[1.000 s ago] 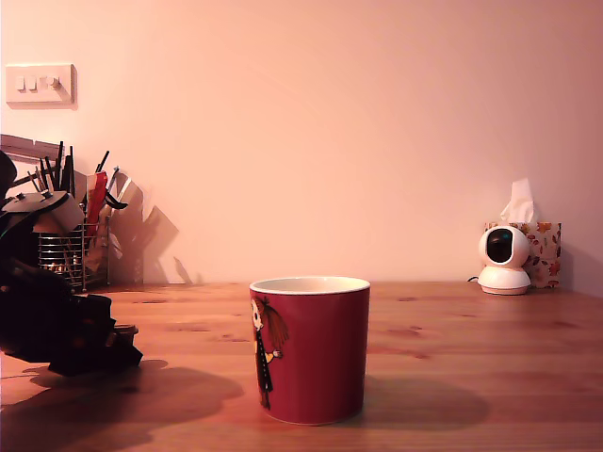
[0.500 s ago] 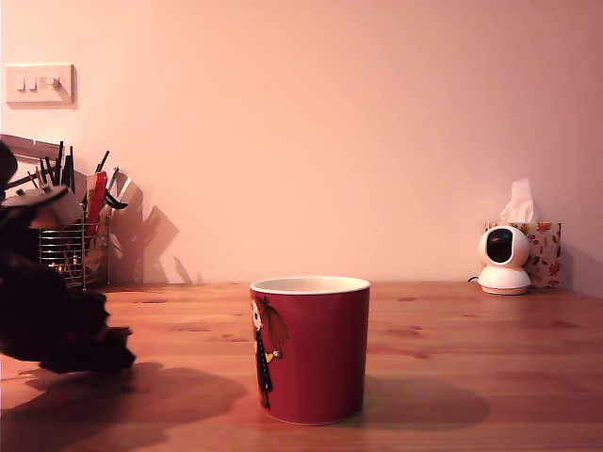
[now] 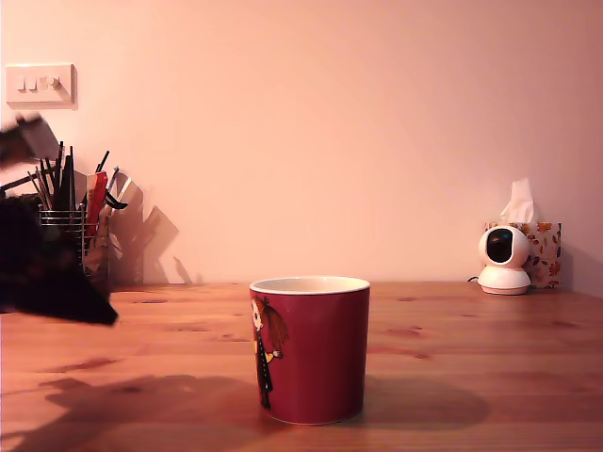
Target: Pick up the coffee capsules on the table and drop them inside the coffee cup
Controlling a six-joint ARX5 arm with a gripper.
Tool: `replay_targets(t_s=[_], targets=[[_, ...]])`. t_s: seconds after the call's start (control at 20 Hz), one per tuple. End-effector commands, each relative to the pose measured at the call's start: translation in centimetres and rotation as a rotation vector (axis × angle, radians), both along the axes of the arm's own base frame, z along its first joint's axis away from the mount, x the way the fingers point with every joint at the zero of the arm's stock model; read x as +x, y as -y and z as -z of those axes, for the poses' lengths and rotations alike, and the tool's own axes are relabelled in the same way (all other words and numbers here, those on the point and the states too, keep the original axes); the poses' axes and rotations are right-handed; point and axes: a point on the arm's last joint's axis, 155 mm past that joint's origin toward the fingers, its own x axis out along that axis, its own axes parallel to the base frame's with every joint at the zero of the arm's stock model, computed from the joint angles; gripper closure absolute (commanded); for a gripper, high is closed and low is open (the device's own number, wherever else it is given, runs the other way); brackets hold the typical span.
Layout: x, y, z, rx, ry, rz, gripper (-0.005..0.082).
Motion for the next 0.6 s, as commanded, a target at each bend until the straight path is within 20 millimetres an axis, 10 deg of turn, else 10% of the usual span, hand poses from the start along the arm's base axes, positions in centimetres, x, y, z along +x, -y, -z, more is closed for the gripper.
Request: replay_targets(t_s=[0.0, 0.55], targets=[[-0.7, 0.1, -0.9, -0.026, -0.003, -0.003, 0.0627], [-1.8, 1.5, -6.9, -0.103, 0.033, 0.056, 0.0627]])
